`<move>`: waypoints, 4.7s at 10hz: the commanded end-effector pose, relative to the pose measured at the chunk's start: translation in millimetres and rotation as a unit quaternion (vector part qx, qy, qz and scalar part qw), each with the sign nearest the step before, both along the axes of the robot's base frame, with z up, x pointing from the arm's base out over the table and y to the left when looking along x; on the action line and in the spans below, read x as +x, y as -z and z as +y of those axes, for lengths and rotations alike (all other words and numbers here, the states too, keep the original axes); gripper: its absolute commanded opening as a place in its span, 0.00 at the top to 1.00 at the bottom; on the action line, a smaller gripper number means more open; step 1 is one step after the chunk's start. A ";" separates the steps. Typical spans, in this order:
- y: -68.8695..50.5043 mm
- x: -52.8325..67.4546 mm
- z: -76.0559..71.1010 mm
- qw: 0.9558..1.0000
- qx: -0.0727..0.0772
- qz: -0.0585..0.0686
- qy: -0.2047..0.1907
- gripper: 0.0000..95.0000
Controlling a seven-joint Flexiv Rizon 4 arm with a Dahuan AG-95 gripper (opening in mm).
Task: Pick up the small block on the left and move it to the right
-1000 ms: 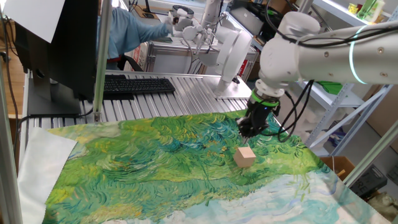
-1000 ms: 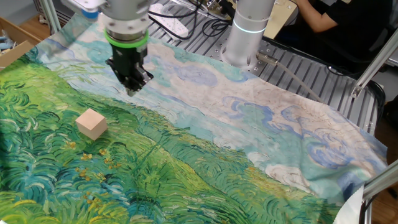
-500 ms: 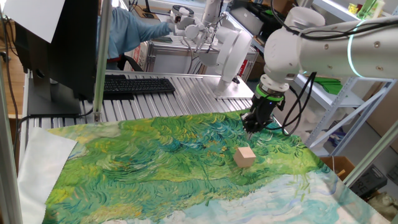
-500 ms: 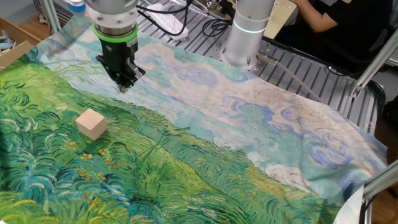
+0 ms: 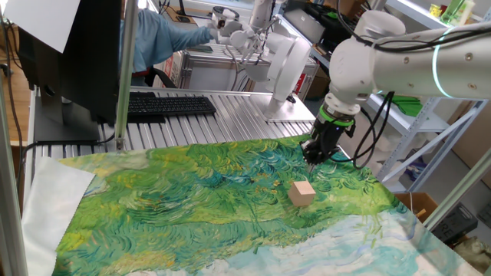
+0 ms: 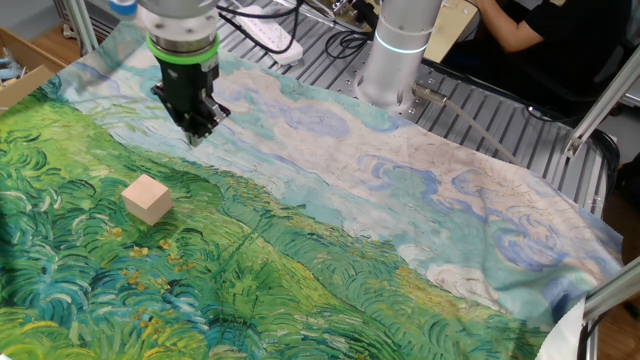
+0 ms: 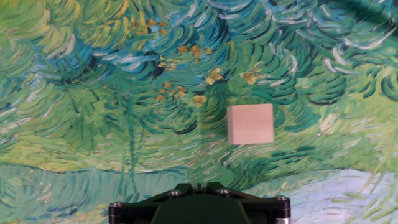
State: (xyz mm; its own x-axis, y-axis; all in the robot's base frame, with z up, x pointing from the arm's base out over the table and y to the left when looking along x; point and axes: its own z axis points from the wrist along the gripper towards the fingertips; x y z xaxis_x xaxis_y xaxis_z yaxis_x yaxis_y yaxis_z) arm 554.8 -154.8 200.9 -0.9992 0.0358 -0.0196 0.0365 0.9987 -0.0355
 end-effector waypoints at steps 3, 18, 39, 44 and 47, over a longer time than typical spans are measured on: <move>-2.8 8.9 -10.3 1.000 -0.002 -0.001 -0.013 1.00; 0.0 8.8 -12.7 1.000 0.002 -0.005 0.031 1.00; 0.0 8.8 -12.7 0.993 0.003 -0.010 0.120 1.00; 0.0 8.8 -12.7 0.985 0.005 -0.012 0.170 1.00; 0.0 8.8 -12.7 0.979 0.008 -0.030 0.204 1.00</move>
State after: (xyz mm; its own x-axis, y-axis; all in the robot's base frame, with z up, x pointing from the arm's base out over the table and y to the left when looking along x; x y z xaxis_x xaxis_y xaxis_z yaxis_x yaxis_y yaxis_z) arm 565.8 -167.3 200.7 -0.9032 0.4247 -0.0617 0.4259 0.9048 -0.0066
